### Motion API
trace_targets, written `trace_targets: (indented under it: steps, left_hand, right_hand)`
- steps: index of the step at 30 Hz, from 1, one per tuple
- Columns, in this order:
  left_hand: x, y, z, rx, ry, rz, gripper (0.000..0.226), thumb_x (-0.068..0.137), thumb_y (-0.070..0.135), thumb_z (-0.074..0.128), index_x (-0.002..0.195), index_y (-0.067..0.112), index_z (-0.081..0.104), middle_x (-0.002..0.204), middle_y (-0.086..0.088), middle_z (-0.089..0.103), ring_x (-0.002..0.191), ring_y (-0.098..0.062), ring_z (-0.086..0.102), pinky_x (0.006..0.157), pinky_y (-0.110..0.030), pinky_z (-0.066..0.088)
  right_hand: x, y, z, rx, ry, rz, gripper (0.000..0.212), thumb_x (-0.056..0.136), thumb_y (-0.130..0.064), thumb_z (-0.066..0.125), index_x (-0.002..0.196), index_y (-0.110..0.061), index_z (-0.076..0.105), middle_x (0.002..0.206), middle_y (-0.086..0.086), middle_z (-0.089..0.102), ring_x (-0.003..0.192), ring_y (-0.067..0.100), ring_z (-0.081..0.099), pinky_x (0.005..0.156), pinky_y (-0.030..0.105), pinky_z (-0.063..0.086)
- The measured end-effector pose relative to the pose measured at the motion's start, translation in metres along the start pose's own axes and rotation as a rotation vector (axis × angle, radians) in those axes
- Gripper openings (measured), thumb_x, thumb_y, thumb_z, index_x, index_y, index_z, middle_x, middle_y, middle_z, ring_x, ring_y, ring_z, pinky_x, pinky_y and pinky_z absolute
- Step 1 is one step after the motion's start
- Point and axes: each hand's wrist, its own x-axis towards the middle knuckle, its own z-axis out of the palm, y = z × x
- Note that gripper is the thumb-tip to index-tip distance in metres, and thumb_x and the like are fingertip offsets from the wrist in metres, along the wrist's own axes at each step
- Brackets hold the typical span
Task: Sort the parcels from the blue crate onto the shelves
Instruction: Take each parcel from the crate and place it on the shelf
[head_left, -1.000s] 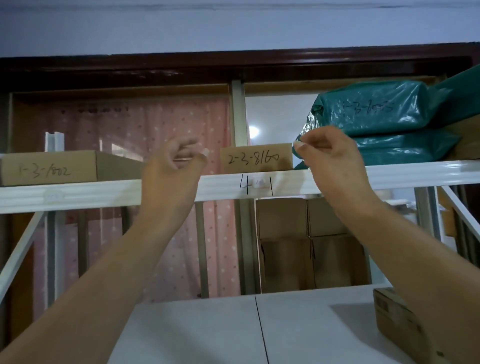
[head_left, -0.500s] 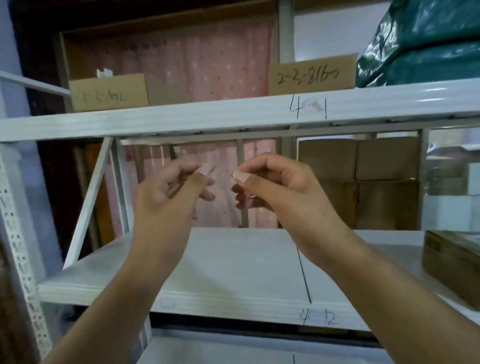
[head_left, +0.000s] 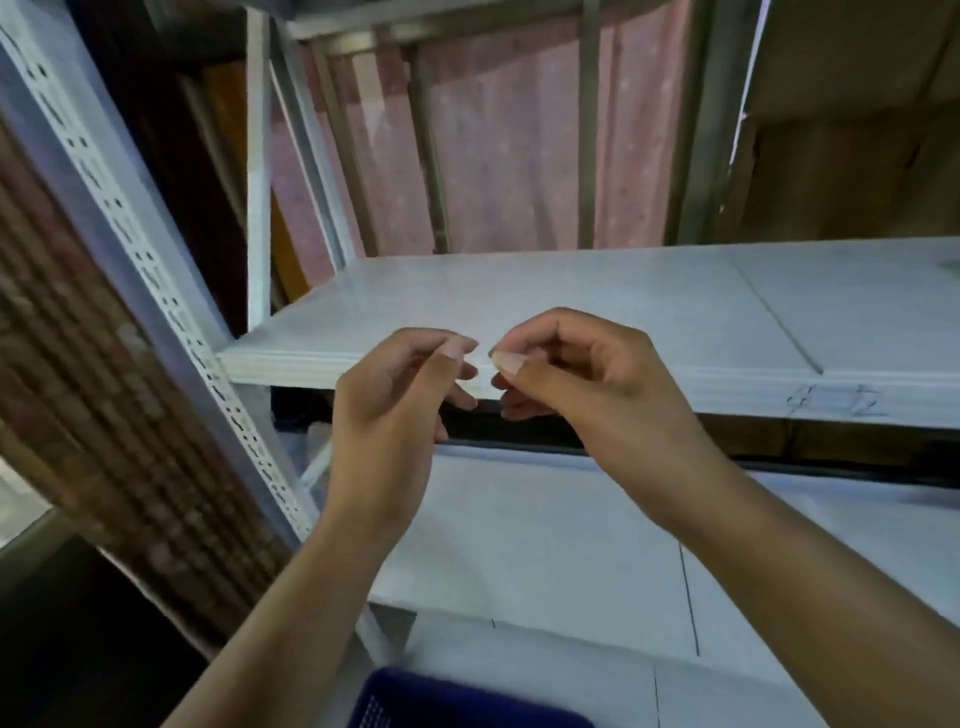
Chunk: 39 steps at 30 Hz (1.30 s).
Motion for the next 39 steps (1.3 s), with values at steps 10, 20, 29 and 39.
trace_targets:
  steps: [10,20,29,39]
  left_hand:
    - [-0.014,-0.144,-0.091,0.031,-0.347,-0.201,0.017,0.105,0.023,0.06,0.104,0.024,0.077,0.093,0.006,0.077,0.077,-0.011,0.072,0.059,-0.025,0.052]
    - [-0.126,-0.304,-0.113,0.026,-0.461,-0.582,0.019,0.105,0.01,0.058,0.099,0.013,0.076,0.087,0.007,0.076,0.076,-0.01,0.071,0.061,-0.015,0.05]
    - [-0.232,-0.472,-0.16,0.043,-0.261,-0.877,0.019,0.104,0.016,0.06,0.095,0.01,0.076,0.074,0.003,0.071,0.061,-0.013,0.063,0.056,-0.027,0.048]
    - [-0.341,-0.692,-0.179,0.133,-0.157,-1.143,0.027,0.108,0.026,0.054,0.098,0.014,0.075,0.089,-0.002,0.072,0.071,-0.007,0.066,0.059,-0.017,0.049]
  right_hand:
    - [-0.044,0.11,0.132,0.014,0.263,0.297,0.008,0.099,-0.015,0.074,0.105,-0.018,0.078,0.096,-0.001,0.078,0.093,0.017,0.078,0.078,0.024,0.065]
    - [-0.114,0.261,0.188,-0.003,0.31,0.701,0.006,0.099,-0.013,0.074,0.1,-0.016,0.079,0.089,-0.003,0.079,0.084,0.012,0.078,0.081,0.025,0.064]
    - [-0.155,0.448,0.263,0.006,0.071,0.911,0.005,0.098,-0.019,0.076,0.102,-0.018,0.079,0.088,0.0,0.08,0.084,0.018,0.079,0.092,0.04,0.067]
    - [-0.233,0.7,0.355,-0.051,0.08,1.09,0.004,0.099,-0.021,0.075,0.102,-0.02,0.077,0.096,0.003,0.08,0.089,0.022,0.078,0.092,0.05,0.065]
